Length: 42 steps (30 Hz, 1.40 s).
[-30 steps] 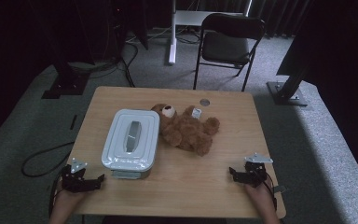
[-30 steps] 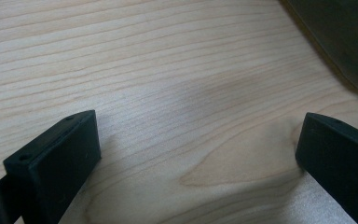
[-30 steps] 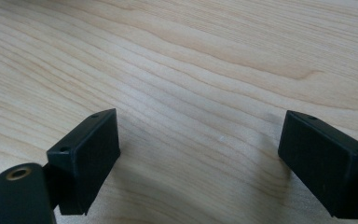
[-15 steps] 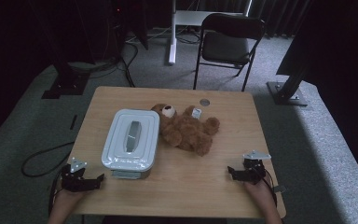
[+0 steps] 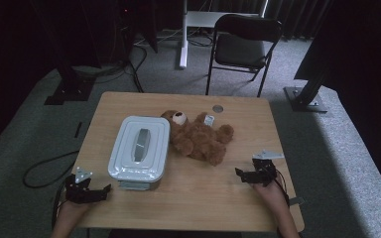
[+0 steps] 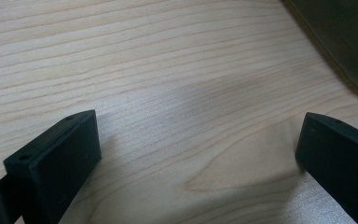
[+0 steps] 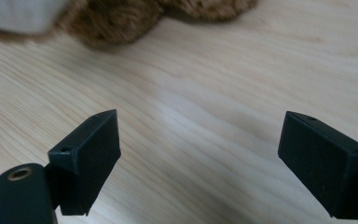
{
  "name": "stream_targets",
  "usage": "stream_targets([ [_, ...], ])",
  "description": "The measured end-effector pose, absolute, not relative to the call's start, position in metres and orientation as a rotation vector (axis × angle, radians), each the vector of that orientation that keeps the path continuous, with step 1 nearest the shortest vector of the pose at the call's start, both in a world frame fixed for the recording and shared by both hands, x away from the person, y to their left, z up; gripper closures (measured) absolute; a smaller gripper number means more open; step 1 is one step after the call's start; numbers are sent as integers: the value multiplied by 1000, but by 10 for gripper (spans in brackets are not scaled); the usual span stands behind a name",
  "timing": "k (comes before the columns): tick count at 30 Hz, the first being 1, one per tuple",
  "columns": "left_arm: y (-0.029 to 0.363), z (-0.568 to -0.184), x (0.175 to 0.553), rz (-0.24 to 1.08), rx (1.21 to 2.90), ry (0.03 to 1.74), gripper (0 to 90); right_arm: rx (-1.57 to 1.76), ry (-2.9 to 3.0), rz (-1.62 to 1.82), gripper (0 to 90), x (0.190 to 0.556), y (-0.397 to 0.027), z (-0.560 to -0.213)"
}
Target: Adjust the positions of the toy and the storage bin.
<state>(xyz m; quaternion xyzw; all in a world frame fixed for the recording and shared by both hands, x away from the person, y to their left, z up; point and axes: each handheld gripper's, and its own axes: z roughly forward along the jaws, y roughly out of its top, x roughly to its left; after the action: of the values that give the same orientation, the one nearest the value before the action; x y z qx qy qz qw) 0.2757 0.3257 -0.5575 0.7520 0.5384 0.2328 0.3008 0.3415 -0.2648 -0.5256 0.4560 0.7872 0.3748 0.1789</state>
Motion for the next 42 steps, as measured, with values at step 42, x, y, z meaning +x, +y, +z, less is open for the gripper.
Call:
stream_targets([
  [42, 326, -557, 276, 619, 1995, 1430, 6, 1008, 2385, 1166, 121, 437, -163, -446],
])
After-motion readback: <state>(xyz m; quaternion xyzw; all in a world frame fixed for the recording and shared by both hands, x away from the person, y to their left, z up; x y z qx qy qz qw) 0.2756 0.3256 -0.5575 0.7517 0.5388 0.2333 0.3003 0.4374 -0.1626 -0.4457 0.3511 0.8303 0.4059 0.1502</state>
